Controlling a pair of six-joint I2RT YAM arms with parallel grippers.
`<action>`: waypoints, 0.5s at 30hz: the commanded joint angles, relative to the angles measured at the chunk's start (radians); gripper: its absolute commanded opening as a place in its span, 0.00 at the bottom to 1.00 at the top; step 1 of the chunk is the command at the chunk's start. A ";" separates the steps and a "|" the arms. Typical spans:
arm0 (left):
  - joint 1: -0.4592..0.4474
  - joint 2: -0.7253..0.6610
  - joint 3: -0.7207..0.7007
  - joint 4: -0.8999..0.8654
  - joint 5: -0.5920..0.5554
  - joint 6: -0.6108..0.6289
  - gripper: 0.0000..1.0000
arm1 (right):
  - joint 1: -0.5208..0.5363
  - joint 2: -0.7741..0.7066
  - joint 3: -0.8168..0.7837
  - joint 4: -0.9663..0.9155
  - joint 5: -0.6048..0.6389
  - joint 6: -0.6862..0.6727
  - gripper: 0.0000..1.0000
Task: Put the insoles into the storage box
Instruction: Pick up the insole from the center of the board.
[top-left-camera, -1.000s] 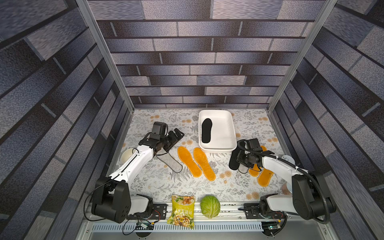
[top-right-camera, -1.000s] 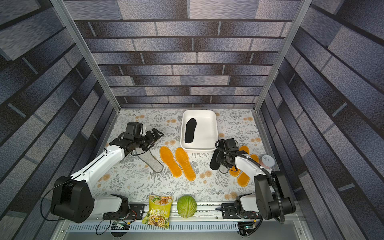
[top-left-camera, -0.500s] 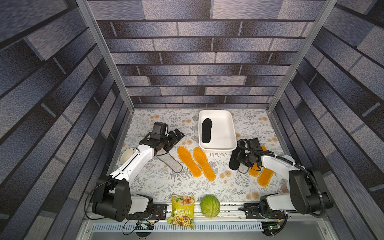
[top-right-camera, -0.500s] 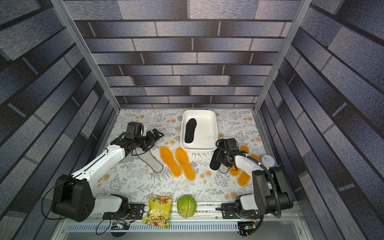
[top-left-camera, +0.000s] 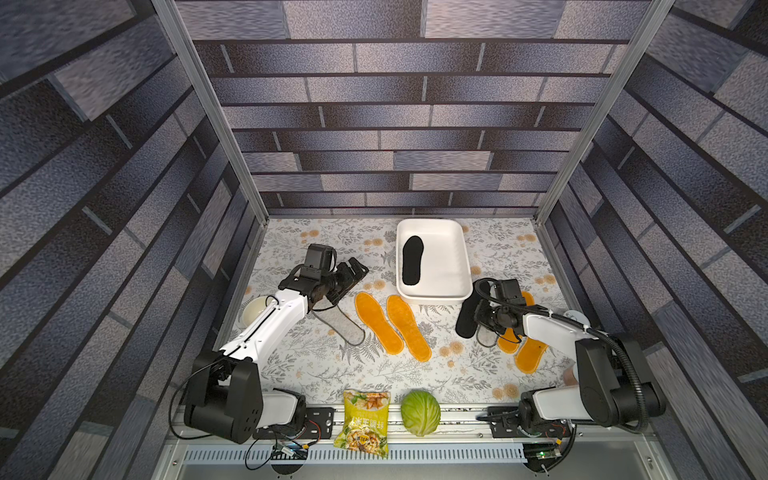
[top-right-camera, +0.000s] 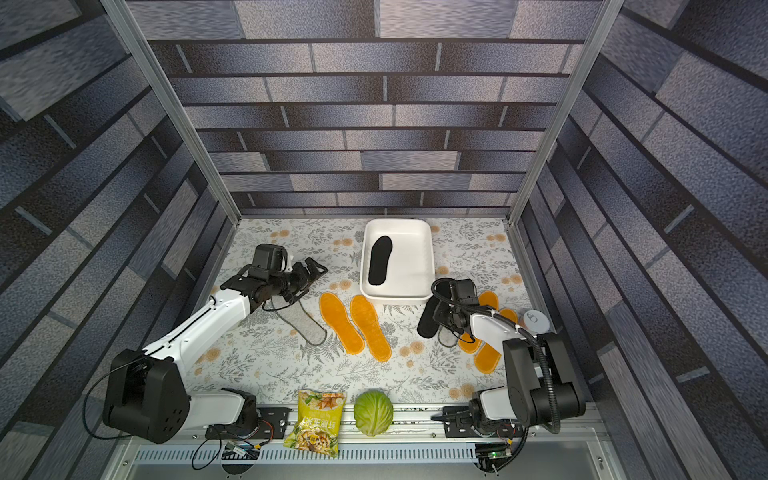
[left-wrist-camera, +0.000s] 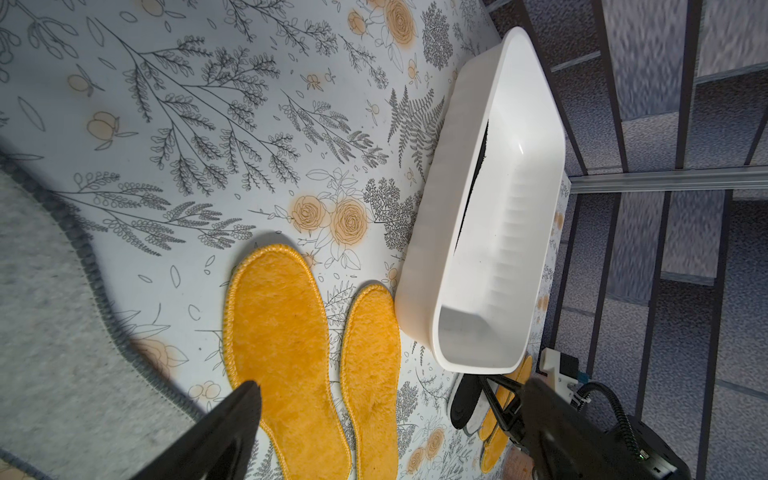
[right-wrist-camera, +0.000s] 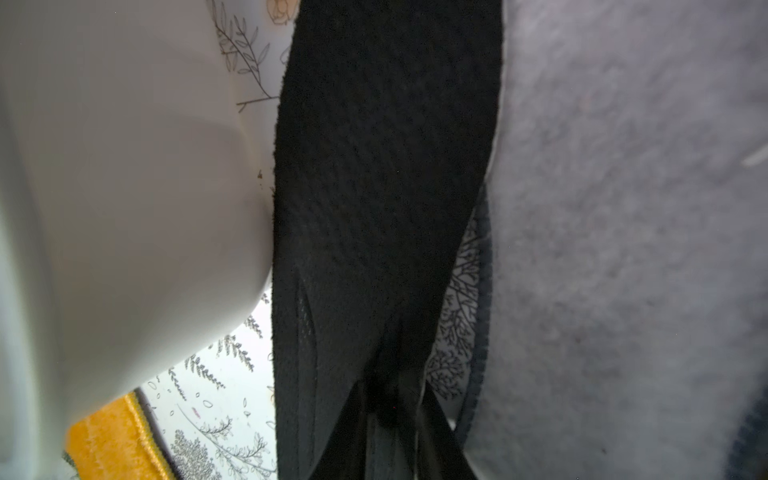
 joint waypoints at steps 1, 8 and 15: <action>-0.003 -0.004 0.007 -0.022 -0.003 0.000 1.00 | -0.006 -0.021 -0.027 -0.027 0.012 -0.013 0.16; -0.003 -0.007 0.003 -0.026 -0.005 0.000 1.00 | -0.006 -0.080 -0.039 -0.042 0.029 -0.025 0.02; -0.001 -0.008 -0.001 -0.023 -0.003 0.001 1.00 | -0.006 -0.176 -0.058 -0.040 0.044 -0.056 0.00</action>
